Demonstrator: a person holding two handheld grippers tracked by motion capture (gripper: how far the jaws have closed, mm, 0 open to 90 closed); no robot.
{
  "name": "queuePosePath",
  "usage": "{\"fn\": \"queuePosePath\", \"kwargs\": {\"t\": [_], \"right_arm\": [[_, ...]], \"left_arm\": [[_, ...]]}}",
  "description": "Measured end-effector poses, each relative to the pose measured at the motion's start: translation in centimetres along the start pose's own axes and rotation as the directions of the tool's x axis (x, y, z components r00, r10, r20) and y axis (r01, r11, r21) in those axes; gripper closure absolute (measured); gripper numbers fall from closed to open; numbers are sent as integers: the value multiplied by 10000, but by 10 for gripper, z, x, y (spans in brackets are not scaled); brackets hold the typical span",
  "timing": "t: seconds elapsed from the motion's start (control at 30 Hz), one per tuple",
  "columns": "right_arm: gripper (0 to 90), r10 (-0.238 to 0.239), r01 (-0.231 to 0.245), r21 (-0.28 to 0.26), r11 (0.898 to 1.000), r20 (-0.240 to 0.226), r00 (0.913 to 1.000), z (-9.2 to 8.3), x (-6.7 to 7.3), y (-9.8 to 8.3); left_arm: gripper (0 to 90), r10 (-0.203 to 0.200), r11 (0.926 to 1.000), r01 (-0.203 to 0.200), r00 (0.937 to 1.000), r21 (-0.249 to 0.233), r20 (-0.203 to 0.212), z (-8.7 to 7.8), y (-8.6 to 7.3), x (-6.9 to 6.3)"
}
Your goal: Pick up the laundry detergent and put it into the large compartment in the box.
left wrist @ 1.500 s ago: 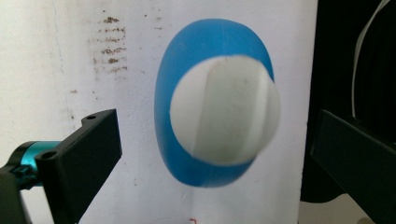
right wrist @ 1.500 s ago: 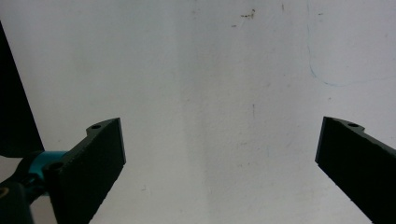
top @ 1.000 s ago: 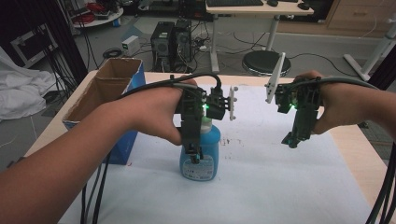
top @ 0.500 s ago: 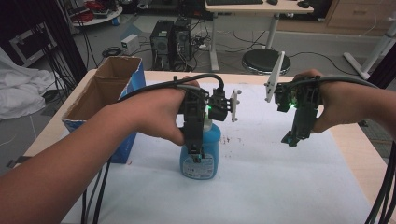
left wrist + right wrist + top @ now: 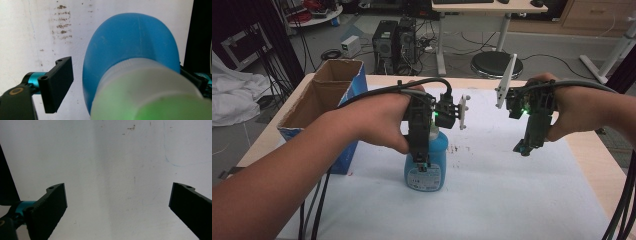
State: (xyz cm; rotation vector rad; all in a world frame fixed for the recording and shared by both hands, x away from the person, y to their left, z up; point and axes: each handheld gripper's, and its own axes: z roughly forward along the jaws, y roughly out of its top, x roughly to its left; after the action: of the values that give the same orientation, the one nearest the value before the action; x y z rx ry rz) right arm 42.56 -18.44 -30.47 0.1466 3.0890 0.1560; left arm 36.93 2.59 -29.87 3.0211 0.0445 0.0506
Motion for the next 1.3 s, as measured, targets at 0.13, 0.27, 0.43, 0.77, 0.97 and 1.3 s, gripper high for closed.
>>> {"fn": "queuePosePath", "kwargs": {"t": [0.13,0.27,0.43,0.77,0.97,1.3], "right_arm": [[6,17,-17,-1,10000,-13,10000,0,0,0],[6,29,-29,15,10000,-2,10000,1,0,0],[6,43,-43,5,10000,18,10000,1,1,-1],[6,3,-3,19,10000,-7,10000,1,1,0],[6,33,-33,8,10000,24,10000,1,1,0],[6,79,-79,0,10000,6,10000,1,-1,-2]], "left_arm": [[150,48,10000,-48,10000,27,51,1,1,0],[162,70,9999,-70,10000,91,23,2,1,-1],[187,109,9999,-109,9999,108,49,2,2,-1],[248,250,9997,-251,9997,48,54,0,3,-2],[249,258,9996,-258,9997,113,48,1,3,-2],[300,274,9996,-275,9996,111,98,1,4,-2]]}}
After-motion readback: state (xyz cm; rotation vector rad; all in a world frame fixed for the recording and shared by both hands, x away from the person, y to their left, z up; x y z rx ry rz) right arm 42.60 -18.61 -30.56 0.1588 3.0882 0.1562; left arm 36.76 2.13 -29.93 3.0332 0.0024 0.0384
